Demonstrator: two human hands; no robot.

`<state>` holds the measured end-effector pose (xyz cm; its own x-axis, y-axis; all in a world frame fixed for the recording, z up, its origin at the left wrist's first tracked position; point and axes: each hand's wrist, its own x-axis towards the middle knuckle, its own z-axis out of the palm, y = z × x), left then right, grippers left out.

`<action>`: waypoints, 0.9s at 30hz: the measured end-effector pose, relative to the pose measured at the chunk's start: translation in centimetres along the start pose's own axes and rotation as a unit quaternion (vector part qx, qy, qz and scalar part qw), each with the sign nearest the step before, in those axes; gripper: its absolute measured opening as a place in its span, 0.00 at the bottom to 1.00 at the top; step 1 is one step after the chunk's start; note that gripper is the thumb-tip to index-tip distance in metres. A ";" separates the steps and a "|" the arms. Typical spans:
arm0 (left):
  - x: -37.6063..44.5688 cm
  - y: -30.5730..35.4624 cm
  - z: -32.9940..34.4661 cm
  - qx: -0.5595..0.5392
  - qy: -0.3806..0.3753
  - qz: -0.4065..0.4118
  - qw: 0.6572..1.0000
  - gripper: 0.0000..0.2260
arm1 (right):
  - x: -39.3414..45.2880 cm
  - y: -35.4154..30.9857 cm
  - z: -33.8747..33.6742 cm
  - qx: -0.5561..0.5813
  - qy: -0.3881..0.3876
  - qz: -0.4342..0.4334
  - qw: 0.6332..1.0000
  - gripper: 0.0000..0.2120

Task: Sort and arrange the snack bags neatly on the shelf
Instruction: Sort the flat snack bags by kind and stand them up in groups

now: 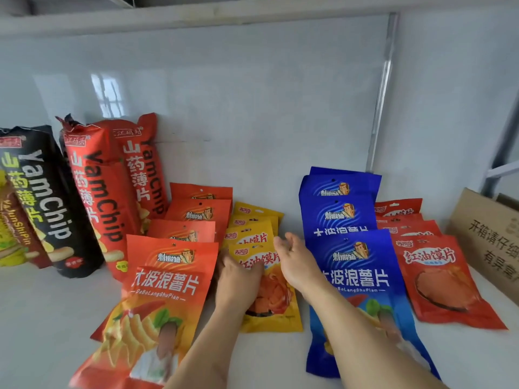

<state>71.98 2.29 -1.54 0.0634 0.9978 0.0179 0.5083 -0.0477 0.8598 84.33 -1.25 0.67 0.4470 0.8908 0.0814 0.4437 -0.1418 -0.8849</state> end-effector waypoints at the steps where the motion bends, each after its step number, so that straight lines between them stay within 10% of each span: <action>1: 0.4 0.0 0.2 -0.004 0.001 0.000 1.000 0.36 | 0.3 0.1 0.2 0.010 -0.009 0.014 1.000 0.30; 15: 3.9 0.5 1.6 -0.033 -0.008 0.003 0.999 0.55 | 2.5 0.6 0.2 0.111 0.001 0.085 0.990 0.32; 23: 7.1 0.2 2.2 -0.042 -0.025 -0.033 0.998 0.50 | 3.2 0.7 0.4 0.123 0.017 0.086 0.988 0.31; 27: 6.0 1.1 1.8 -0.059 -0.043 -0.008 0.997 0.28 | 3.6 0.9 0.3 0.127 0.026 0.079 0.988 0.31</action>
<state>74.46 8.12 -1.38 0.1323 0.9906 -0.0353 0.4047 -0.0215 0.9142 86.11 1.99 0.01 0.5376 0.8417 -0.0497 0.1578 -0.1583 -0.9747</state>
